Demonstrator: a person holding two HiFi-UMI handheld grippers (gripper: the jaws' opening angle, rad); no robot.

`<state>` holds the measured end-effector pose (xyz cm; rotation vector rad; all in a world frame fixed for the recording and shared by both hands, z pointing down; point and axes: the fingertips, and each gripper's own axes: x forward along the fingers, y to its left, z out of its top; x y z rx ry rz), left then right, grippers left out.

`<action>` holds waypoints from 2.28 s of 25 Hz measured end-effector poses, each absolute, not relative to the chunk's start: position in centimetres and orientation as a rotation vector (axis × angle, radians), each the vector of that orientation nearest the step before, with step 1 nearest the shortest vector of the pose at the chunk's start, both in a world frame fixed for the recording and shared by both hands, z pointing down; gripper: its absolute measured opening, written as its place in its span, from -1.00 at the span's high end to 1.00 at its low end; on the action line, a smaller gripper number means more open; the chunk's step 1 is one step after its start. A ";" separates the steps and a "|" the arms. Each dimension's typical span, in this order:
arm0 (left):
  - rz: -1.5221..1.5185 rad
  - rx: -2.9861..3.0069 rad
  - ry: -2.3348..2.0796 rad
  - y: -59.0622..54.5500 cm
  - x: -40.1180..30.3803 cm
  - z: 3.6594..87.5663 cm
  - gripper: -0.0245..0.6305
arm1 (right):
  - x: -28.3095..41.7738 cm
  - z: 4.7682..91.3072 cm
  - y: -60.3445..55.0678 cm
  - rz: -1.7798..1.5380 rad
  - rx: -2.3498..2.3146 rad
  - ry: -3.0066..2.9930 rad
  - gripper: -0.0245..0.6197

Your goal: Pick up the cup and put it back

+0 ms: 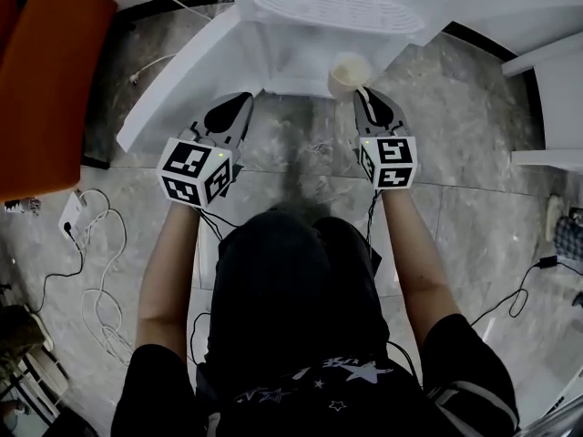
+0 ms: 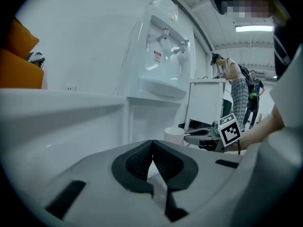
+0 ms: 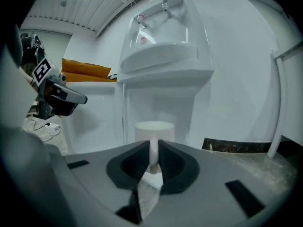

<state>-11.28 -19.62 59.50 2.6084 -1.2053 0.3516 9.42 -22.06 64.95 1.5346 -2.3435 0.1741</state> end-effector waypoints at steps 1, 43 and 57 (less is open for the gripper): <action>0.340 2.604 -1.217 -20.0 -11.5 59.8 0.90 | 9.4 65.7 -22.8 0.180 1.536 -2.342 0.78; 0.296 2.582 -1.198 -23.8 -11.0 61.3 0.90 | 6.7 76.6 -35.9 0.350 1.703 -2.080 0.47; 0.227 2.659 -1.123 -21.1 -11.1 57.0 0.90 | 9.5 70.6 -28.0 0.247 1.784 -2.072 0.52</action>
